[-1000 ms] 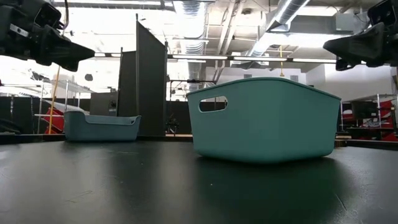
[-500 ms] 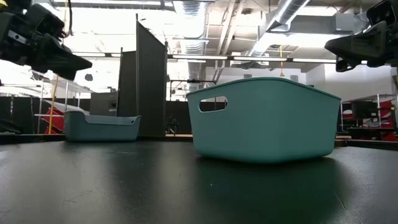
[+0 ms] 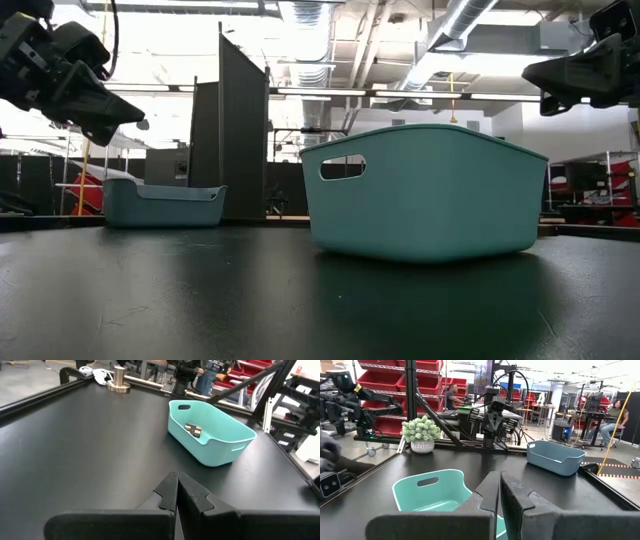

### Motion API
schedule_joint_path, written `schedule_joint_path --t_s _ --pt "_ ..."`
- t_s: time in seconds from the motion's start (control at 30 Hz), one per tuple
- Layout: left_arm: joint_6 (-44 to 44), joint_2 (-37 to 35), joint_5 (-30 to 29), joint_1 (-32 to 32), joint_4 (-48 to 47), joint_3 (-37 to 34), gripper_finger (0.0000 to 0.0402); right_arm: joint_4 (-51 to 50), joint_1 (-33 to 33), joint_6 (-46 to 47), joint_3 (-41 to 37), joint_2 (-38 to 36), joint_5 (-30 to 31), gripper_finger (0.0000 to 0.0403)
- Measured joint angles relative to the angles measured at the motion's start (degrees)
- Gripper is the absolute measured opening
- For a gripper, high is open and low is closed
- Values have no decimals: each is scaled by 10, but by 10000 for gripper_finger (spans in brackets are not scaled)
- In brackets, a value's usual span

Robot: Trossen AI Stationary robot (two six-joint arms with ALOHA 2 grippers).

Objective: Sort batteries
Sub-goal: Return to Home Position

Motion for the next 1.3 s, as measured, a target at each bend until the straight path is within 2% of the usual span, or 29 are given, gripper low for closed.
schedule_joint_path --t_s 1.3 --pt "16 0 0 0 -4 -3 2 0 0 -1 0 0 0 38"
